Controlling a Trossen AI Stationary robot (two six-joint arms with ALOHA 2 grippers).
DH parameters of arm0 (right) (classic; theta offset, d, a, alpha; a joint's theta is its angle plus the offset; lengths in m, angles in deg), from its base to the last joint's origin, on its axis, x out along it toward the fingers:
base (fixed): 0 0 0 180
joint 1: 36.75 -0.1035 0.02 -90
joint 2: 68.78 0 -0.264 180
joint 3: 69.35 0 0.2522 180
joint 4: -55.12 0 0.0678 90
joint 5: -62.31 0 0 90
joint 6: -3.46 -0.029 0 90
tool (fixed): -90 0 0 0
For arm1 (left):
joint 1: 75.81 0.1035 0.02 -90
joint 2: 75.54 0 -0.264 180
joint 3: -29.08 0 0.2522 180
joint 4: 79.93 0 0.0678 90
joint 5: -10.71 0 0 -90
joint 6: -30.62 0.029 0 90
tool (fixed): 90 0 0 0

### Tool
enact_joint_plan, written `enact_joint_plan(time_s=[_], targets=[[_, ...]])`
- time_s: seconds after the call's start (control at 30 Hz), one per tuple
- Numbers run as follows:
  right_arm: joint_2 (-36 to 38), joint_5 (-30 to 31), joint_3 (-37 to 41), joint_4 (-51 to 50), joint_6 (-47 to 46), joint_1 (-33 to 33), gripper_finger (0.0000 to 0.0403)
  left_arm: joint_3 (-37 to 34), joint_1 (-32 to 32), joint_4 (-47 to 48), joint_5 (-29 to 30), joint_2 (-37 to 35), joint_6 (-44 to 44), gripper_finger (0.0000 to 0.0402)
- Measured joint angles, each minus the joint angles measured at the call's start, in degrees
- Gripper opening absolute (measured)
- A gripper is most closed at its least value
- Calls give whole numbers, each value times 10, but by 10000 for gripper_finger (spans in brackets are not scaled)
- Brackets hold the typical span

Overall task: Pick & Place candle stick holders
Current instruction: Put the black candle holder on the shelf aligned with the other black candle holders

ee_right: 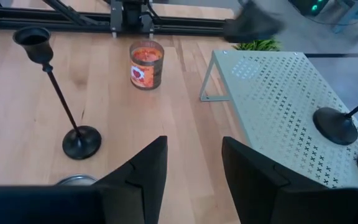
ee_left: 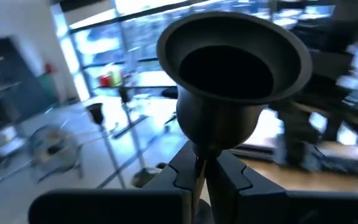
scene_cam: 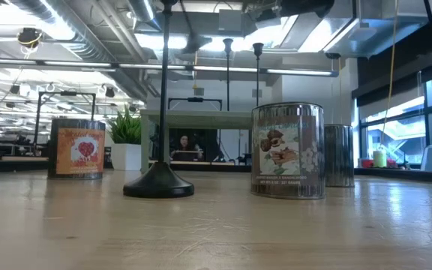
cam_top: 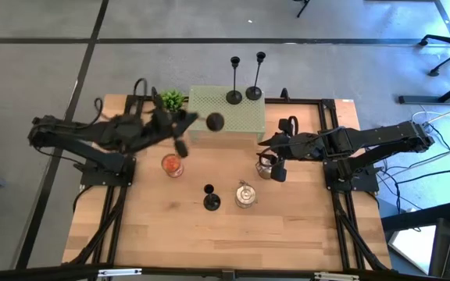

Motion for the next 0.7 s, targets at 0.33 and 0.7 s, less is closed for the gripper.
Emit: enact_joint_plan(time_s=[0.33,0.7], targets=[[0,0,0,-4,-18,0,158,115,200,75,-102,143,-41,15],[0,0,0,-4,-18,0,158,131,358,69,-238,229,-71,15]])
